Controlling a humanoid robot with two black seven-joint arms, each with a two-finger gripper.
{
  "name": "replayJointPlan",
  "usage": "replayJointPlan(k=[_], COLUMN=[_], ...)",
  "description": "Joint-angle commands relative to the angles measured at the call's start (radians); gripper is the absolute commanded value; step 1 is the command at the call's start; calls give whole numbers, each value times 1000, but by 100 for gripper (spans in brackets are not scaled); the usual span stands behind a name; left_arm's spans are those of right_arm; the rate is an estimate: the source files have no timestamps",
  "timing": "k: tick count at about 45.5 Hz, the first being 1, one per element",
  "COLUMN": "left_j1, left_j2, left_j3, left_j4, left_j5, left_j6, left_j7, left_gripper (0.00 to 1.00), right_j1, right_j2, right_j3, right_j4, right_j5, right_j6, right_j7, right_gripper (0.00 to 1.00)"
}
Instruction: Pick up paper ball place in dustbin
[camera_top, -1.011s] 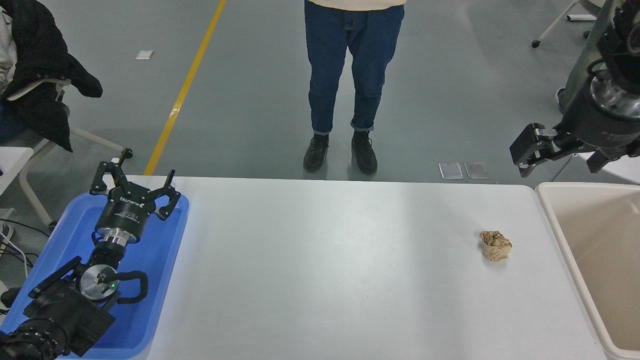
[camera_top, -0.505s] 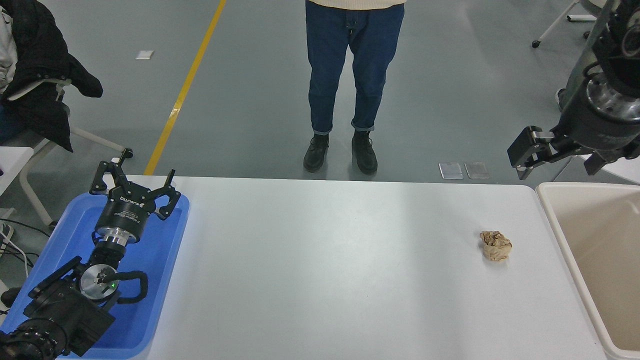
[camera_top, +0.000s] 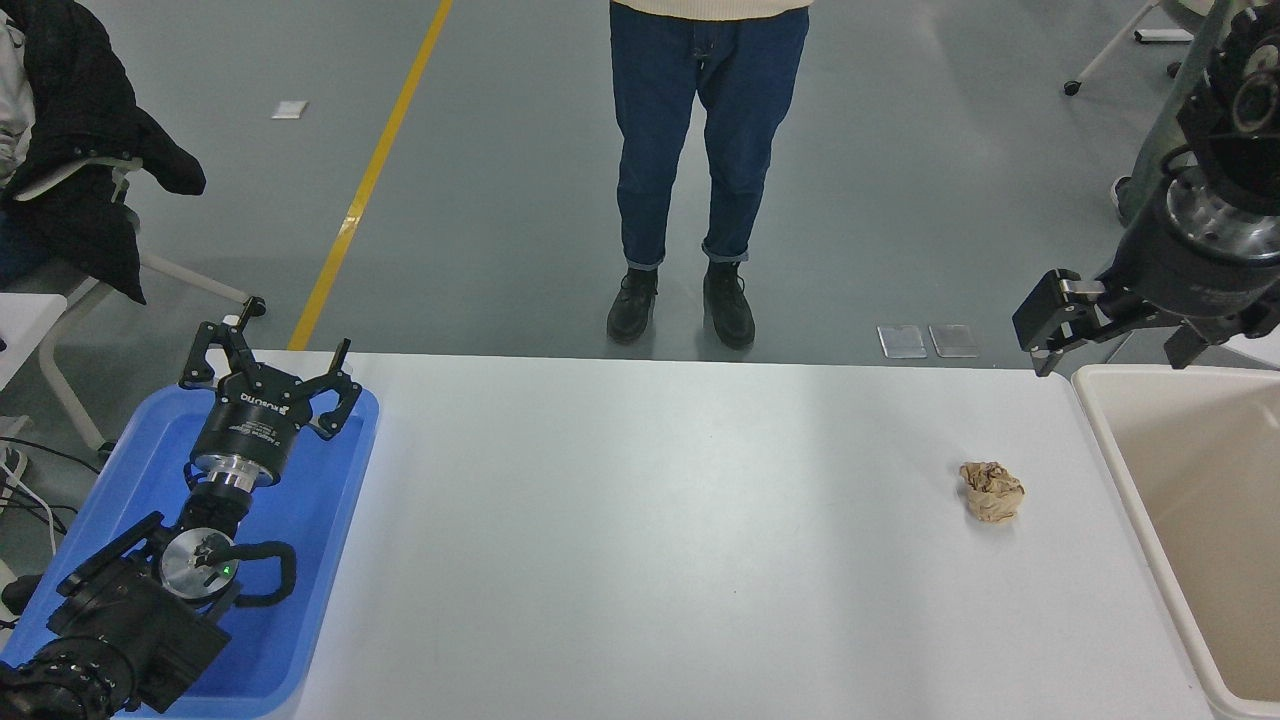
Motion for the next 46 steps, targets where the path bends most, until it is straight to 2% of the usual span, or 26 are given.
replayJointPlan(k=[1, 10, 19, 30, 46], left_j1=[1, -1, 1, 1, 1], left_j2=[0, 0, 0, 0, 0], left_j3=[0, 0, 0, 0, 0], left_j4=[0, 0, 0, 0, 0], left_j5=[0, 0, -2, -2, -3], left_j6=[0, 0, 0, 0, 0], left_j7=[0, 0, -1, -1, -1], left_gripper=[100, 100, 100, 100, 100], right_j1=[-94, -172, -330, -557, -882], right_j2=[-31, -26, -31, -23, -26], right_j3=[66, 80, 144, 164, 353], right_j4=[-15, -13, -24, -111, -421], right_j5=[1, -10, -17, -19, -25], right_j6=[0, -6, -261, -486, -514], right_j7=[-2, -2, 0, 0, 0], right_gripper=[100, 98, 99, 100, 100])
